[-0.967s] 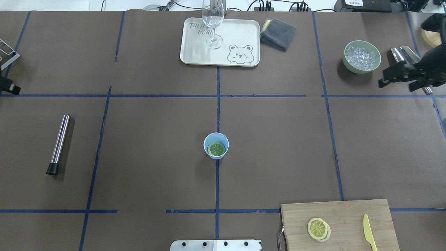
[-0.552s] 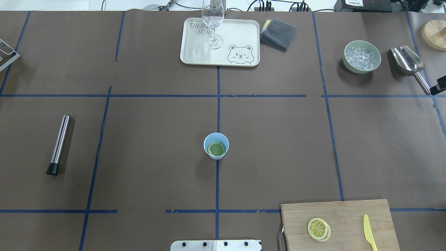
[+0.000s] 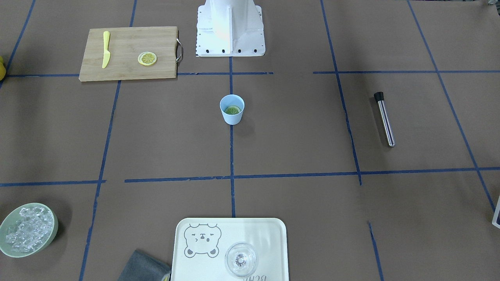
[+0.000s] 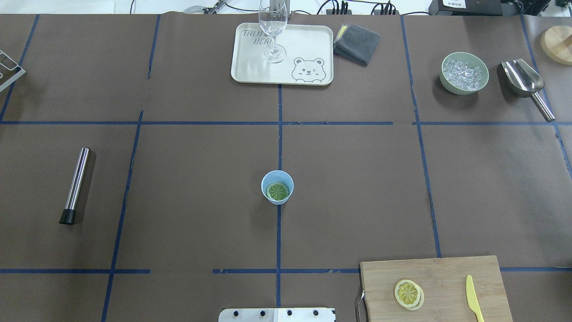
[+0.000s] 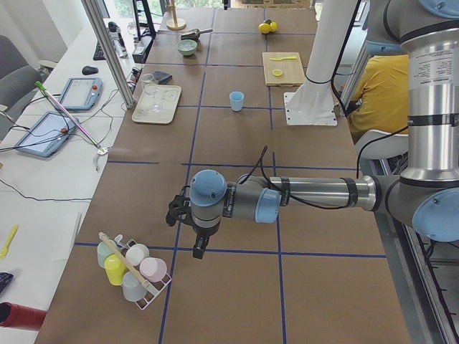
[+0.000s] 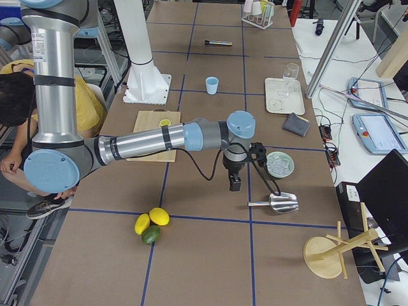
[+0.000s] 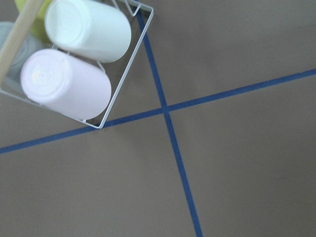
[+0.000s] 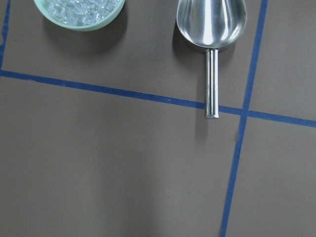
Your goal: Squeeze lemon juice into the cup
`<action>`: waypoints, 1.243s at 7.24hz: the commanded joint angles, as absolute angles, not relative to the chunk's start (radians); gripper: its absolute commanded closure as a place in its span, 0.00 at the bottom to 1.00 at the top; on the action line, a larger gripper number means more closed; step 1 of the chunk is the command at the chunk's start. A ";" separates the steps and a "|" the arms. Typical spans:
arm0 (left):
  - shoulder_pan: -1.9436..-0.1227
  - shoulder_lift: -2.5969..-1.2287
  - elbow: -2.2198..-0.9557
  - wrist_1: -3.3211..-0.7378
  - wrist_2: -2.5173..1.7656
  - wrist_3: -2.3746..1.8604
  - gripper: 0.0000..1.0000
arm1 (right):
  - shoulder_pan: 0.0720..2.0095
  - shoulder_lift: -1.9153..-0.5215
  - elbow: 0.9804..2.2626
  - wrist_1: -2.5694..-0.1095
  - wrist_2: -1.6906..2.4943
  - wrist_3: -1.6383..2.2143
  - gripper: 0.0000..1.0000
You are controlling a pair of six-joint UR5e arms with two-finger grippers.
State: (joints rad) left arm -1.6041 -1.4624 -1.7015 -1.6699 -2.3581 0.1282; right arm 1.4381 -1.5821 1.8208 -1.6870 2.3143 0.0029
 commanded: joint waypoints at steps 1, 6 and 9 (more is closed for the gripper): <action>-1.652 -1.462 -1.844 -1.458 -2.355 0.130 0.00 | 1.443 -1.578 1.827 -1.704 2.312 -0.003 0.00; -1.646 -1.410 -1.757 -1.537 -2.287 0.224 0.00 | 1.439 -1.575 1.833 -1.715 2.309 -0.006 0.00; -1.647 -1.423 -1.785 -1.569 -2.286 0.222 0.00 | 1.428 -1.586 1.821 -1.706 2.312 -0.002 0.00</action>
